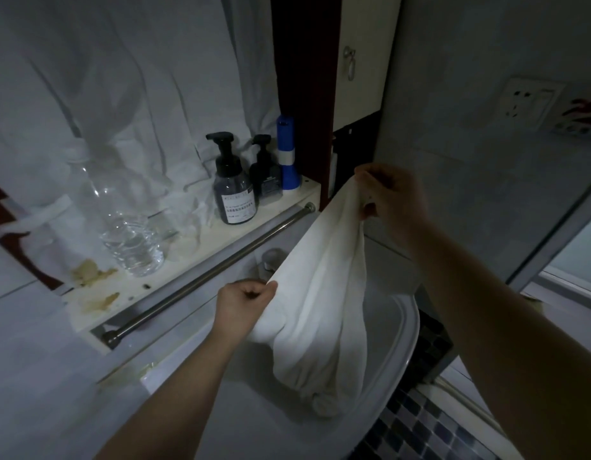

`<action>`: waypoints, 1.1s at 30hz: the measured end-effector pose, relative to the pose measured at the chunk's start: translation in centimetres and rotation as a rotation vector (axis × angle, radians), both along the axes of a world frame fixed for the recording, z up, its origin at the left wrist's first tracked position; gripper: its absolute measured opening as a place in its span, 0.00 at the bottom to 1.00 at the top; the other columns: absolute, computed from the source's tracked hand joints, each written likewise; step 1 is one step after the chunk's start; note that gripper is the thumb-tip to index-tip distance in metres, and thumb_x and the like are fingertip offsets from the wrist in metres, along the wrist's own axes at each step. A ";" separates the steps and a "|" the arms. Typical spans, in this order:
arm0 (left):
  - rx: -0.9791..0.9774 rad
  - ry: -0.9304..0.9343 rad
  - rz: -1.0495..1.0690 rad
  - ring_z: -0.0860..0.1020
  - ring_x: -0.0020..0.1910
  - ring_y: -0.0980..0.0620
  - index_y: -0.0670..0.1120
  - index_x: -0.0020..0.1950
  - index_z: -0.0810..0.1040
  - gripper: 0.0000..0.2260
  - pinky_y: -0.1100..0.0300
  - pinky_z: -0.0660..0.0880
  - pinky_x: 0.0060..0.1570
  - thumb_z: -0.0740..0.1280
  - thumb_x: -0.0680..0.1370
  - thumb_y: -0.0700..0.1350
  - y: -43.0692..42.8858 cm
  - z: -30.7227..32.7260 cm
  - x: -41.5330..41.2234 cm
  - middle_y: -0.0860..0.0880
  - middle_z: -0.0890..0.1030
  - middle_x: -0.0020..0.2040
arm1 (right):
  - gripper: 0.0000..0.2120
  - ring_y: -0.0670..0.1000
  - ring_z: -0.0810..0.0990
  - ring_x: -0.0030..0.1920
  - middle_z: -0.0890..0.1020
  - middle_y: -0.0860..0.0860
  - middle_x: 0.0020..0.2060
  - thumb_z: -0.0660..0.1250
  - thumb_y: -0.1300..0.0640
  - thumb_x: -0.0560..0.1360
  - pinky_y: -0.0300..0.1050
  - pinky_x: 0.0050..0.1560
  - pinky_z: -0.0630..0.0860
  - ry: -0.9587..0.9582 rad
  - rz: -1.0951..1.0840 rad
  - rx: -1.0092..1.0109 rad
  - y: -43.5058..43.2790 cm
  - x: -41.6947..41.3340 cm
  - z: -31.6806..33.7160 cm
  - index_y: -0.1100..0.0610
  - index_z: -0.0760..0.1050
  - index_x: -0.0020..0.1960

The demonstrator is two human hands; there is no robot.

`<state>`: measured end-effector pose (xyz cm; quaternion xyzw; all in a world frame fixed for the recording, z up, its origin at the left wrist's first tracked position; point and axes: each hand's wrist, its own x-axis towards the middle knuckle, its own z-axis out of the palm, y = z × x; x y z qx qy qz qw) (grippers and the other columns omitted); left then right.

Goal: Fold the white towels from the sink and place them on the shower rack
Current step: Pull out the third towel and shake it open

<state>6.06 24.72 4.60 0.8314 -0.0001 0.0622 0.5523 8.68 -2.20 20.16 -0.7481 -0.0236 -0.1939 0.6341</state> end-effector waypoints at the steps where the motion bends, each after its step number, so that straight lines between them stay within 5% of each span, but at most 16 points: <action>1: -0.017 0.034 0.018 0.82 0.35 0.61 0.55 0.35 0.86 0.07 0.61 0.77 0.45 0.77 0.73 0.47 0.0 0.0 0.0 0.56 0.85 0.34 | 0.06 0.48 0.83 0.35 0.84 0.41 0.37 0.70 0.54 0.78 0.46 0.34 0.82 -0.004 -0.005 -0.009 0.0 -0.1 -0.1 0.44 0.83 0.45; 9: -0.111 0.215 0.196 0.83 0.38 0.49 0.45 0.33 0.82 0.13 0.51 0.80 0.51 0.81 0.68 0.52 -0.4 -0.5 0.5 0.51 0.84 0.33 | 0.08 0.48 0.83 0.32 0.85 0.43 0.37 0.70 0.54 0.78 0.48 0.34 0.83 0.007 -0.027 -0.021 -0.2 -0.5 -1.3 0.42 0.83 0.44; 14: -0.124 0.268 0.092 0.83 0.43 0.51 0.48 0.40 0.86 0.08 0.50 0.79 0.55 0.79 0.71 0.52 -1.0 -0.7 0.9 0.53 0.86 0.38 | 0.06 0.49 0.84 0.32 0.85 0.42 0.34 0.70 0.54 0.78 0.50 0.37 0.84 0.048 -0.130 -0.068 -1.0 -0.3 -2.4 0.43 0.80 0.47; 18: -0.143 0.274 0.164 0.80 0.38 0.45 0.44 0.32 0.77 0.18 0.52 0.77 0.48 0.74 0.72 0.55 -1.5 -0.3 1.1 0.49 0.81 0.31 | 0.03 0.42 0.79 0.33 0.81 0.41 0.32 0.68 0.50 0.78 0.32 0.30 0.71 0.089 -0.382 -0.452 -1.2 -0.3 -4.6 0.44 0.80 0.47; 21: -0.148 0.221 0.250 0.77 0.35 0.48 0.47 0.29 0.75 0.17 0.55 0.74 0.43 0.72 0.73 0.55 -2.5 0.4 1.2 0.54 0.77 0.26 | 0.06 0.45 0.76 0.40 0.80 0.43 0.40 0.68 0.49 0.78 0.35 0.34 0.67 0.201 -0.403 -0.561 -0.8 -0.8 -6.7 0.48 0.82 0.52; 23: -0.147 0.184 0.264 0.77 0.33 0.51 0.49 0.29 0.76 0.16 0.57 0.75 0.43 0.72 0.73 0.55 -3.0 0.8 1.4 0.57 0.77 0.25 | 0.06 0.46 0.80 0.40 0.83 0.45 0.40 0.70 0.50 0.77 0.37 0.37 0.71 0.274 -0.349 -0.438 -0.1 -1.4 -7.8 0.49 0.81 0.52; 26: -0.102 0.116 0.191 0.75 0.29 0.59 0.51 0.30 0.78 0.15 0.59 0.74 0.41 0.73 0.72 0.56 -3.8 1.4 1.2 0.58 0.76 0.25 | 0.04 0.47 0.79 0.28 0.81 0.47 0.27 0.73 0.57 0.73 0.39 0.30 0.71 0.359 -0.096 -0.142 1.9 -2.7 -8.7 0.52 0.80 0.47; 30: -0.116 0.006 -0.010 0.73 0.31 0.58 0.44 0.34 0.81 0.14 0.59 0.71 0.39 0.76 0.74 0.50 -5.0 2.5 0.3 0.54 0.77 0.29 | 0.17 0.50 0.80 0.27 0.83 0.49 0.29 0.74 0.65 0.72 0.45 0.31 0.78 0.356 0.385 -0.186 4.0 -3.8 -9.1 0.50 0.79 0.57; 33: -0.154 -0.029 -0.211 0.78 0.35 0.56 0.48 0.39 0.86 0.06 0.60 0.73 0.40 0.75 0.76 0.43 -5.3 3.4 -0.5 0.46 0.82 0.34 | 0.16 0.53 0.83 0.32 0.85 0.52 0.35 0.74 0.62 0.72 0.43 0.33 0.78 0.427 0.565 -0.266 4.6 -4.1 -8.9 0.41 0.80 0.50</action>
